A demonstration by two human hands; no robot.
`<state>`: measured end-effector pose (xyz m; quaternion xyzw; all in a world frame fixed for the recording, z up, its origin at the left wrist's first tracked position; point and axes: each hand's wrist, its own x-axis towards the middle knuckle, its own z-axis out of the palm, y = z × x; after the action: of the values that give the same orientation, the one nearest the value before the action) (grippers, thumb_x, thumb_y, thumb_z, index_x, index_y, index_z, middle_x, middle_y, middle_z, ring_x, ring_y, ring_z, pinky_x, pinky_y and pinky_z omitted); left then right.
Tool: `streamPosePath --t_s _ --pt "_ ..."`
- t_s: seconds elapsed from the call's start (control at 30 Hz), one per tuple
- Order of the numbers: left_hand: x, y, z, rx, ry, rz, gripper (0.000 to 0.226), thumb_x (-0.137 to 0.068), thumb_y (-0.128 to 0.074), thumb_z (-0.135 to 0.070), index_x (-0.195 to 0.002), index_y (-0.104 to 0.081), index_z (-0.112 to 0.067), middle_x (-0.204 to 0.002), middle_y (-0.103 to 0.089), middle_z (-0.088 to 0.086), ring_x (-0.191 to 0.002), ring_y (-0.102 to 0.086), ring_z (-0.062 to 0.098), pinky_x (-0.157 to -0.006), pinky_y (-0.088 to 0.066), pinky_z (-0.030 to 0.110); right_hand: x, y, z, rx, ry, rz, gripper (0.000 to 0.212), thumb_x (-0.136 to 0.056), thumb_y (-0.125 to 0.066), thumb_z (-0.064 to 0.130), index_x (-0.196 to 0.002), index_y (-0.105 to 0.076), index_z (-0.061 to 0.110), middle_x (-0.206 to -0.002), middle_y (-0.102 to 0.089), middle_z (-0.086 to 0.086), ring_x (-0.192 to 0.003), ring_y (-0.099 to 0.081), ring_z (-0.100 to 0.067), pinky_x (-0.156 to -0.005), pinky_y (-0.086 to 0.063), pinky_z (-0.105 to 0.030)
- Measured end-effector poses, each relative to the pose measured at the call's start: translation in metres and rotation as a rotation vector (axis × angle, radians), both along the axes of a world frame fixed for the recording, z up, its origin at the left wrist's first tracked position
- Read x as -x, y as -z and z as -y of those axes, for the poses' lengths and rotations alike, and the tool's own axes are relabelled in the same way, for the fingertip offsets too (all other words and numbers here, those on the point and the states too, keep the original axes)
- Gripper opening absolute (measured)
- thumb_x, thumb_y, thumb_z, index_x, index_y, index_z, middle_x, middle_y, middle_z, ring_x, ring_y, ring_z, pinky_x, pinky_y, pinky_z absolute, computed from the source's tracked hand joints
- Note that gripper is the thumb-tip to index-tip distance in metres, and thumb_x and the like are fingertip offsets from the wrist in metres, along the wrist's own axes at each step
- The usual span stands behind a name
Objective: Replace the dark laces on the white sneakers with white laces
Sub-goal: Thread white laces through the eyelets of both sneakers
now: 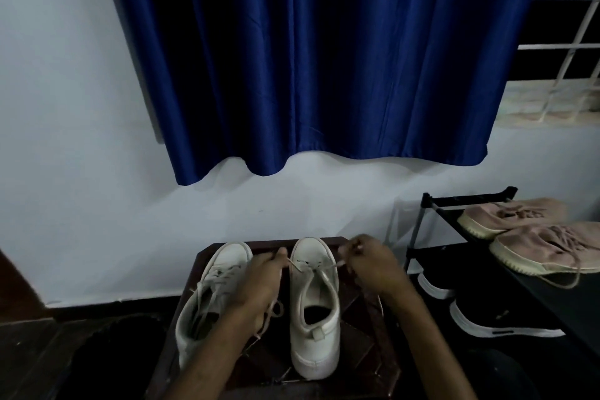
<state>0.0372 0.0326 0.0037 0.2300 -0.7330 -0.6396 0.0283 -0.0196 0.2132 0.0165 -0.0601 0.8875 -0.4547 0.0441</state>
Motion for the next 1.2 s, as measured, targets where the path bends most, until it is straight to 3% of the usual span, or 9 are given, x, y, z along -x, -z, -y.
streamPosePath --t_s 0.07,0.17,0.33,0.47,0.63,0.77,0.93,1.1,1.2 --pt "0.002 -0.017 0.01 0.123 0.004 -0.099 0.024 -0.097 -0.056 -0.032 -0.086 -0.065 -0.013 -0.088 -0.067 0.004 -0.093 -0.064 0.025 -0.079 -0.049 0.032 0.0 -0.039 -0.008 0.326 -0.062 0.105 0.014 -0.095 -0.06 0.017 -0.097 -0.063 0.003 -0.067 -0.063 -0.006 -0.054 -0.055 -0.012 -0.057 -0.051 -0.029" --pt "-0.003 -0.045 0.018 0.525 -0.081 -0.271 0.028 -0.093 -0.062 -0.033 -0.114 -0.058 -0.015 -0.116 -0.056 0.0 -0.108 -0.057 0.023 -0.096 -0.048 0.038 -0.002 -0.103 -0.011 0.685 -0.206 0.12 0.018 -0.097 -0.055 0.012 -0.112 -0.061 0.008 -0.094 -0.07 -0.004 -0.082 -0.061 -0.017 -0.086 -0.056 -0.04" --pt "-0.017 -0.118 -0.019 -0.002 0.248 -0.517 0.031 -0.101 -0.045 -0.038 -0.12 -0.061 -0.02 -0.113 -0.069 -0.005 -0.105 -0.065 0.015 -0.092 -0.054 0.038 -0.016 -0.186 0.017 1.111 -0.381 0.045 0.027 -0.096 -0.047 -0.003 -0.113 -0.058 0.013 -0.109 -0.07 -0.003 -0.085 -0.065 -0.012 -0.09 -0.056 -0.04" --pt "-0.018 -0.156 -0.04 -0.044 0.382 -0.562 0.035 -0.101 -0.04 -0.044 -0.118 -0.062 -0.021 -0.108 -0.072 -0.005 -0.099 -0.068 0.013 -0.087 -0.055 0.038 -0.031 -0.215 0.039 1.174 -0.413 0.015 0.032 -0.095 -0.04 -0.012 -0.108 -0.059 0.01 -0.104 -0.07 -0.007 -0.087 -0.065 -0.014 -0.092 -0.055 -0.037" --pt "-0.015 -0.165 -0.03 -0.447 0.307 -0.51 0.044 -0.101 -0.042 -0.043 -0.121 -0.061 -0.01 -0.111 -0.071 0.009 -0.098 -0.069 0.023 -0.08 -0.059 0.045 -0.038 -0.212 0.038 1.211 -0.347 0.037 0.031 -0.094 -0.039 -0.014 -0.104 -0.06 0.007 -0.096 -0.07 -0.009 -0.081 -0.067 -0.016 -0.086 -0.056 -0.035" --pt "-0.012 -0.164 -0.014 -0.669 0.095 -0.511 0.025 -0.1 -0.051 -0.031 -0.109 -0.065 -0.012 -0.097 -0.07 0.002 -0.081 -0.065 0.015 -0.062 -0.059 0.032 -0.039 -0.192 0.03 1.23 -0.305 0.076 0.029 -0.094 -0.041 -0.013 -0.104 -0.06 0.006 -0.092 -0.07 -0.009 -0.078 -0.068 -0.016 -0.083 -0.057 -0.034" --pt "-0.011 -0.147 -0.012 -0.274 0.069 -0.632 0.028 -0.104 -0.042 -0.017 -0.097 -0.067 -0.006 -0.075 -0.065 0.004 -0.051 -0.055 0.01 -0.048 -0.052 0.025 -0.033 -0.148 0.019 1.085 -0.232 0.101 0.026 -0.095 -0.041 -0.012 -0.102 -0.059 0.005 -0.095 -0.07 -0.011 -0.08 -0.068 -0.017 -0.086 -0.057 -0.032" --pt "-0.008 -0.128 -0.017 0.457 0.312 -0.534 0.028 -0.101 -0.045 -0.026 -0.093 -0.069 -0.013 -0.065 -0.072 0.0 -0.043 -0.054 0.011 -0.053 -0.051 0.029 -0.03 -0.09 0.004 0.121 -0.111 -0.14 0.017 -0.101 -0.049 0.023 -0.109 -0.064 0.02 -0.098 -0.073 -0.004 -0.084 -0.067 -0.016 -0.07 -0.05 -0.026" --pt "-0.001 -0.109 -0.033 0.748 0.4 -0.36 0.026 -0.097 -0.049 -0.032 -0.088 -0.068 -0.017 -0.062 -0.071 0.002 -0.052 -0.064 0.011 -0.068 -0.056 0.033 -0.038 -0.073 -0.003 0.335 -0.076 -0.205 0.028 -0.102 -0.043 0.036 -0.109 -0.066 0.021 -0.098 -0.073 -0.002 -0.087 -0.069 -0.015 -0.07 -0.055 -0.025"
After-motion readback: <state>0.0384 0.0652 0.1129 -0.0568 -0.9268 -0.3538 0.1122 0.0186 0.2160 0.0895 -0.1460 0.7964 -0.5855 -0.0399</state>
